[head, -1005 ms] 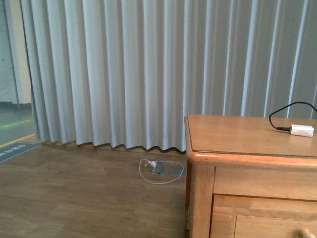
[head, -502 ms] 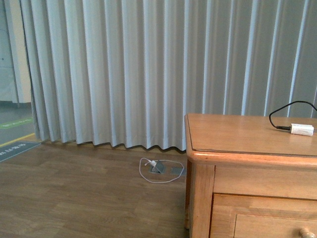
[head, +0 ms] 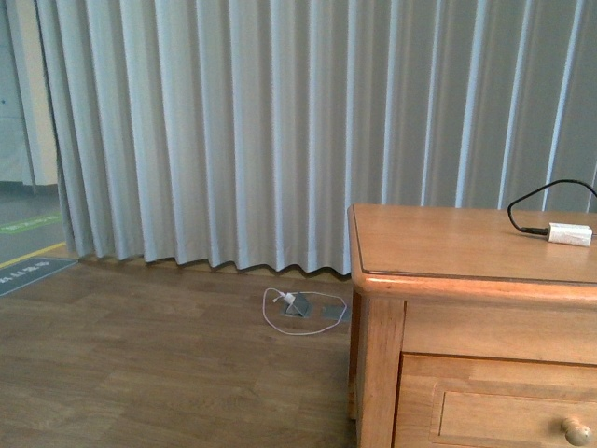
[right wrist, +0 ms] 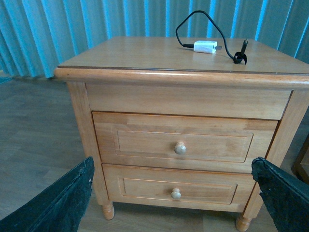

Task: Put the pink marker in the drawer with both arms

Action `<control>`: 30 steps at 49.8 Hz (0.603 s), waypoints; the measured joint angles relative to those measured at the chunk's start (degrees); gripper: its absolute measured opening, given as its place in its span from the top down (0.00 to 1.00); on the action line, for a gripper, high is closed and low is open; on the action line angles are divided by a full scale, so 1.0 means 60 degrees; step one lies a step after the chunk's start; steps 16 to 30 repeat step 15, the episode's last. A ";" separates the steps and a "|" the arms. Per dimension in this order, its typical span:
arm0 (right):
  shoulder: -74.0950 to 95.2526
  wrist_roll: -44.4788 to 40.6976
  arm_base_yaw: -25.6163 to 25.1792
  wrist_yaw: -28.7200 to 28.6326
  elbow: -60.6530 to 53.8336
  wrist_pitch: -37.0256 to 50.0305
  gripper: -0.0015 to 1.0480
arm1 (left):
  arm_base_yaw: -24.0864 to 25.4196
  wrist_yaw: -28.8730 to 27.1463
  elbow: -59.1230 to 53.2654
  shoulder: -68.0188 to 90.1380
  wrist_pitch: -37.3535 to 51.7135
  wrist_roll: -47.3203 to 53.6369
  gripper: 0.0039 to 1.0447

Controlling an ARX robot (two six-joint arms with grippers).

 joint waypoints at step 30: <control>0.0000 0.0000 0.0000 0.0000 0.0000 0.0000 0.08 | 0.0000 0.0000 0.0000 0.0000 0.0000 0.0000 0.05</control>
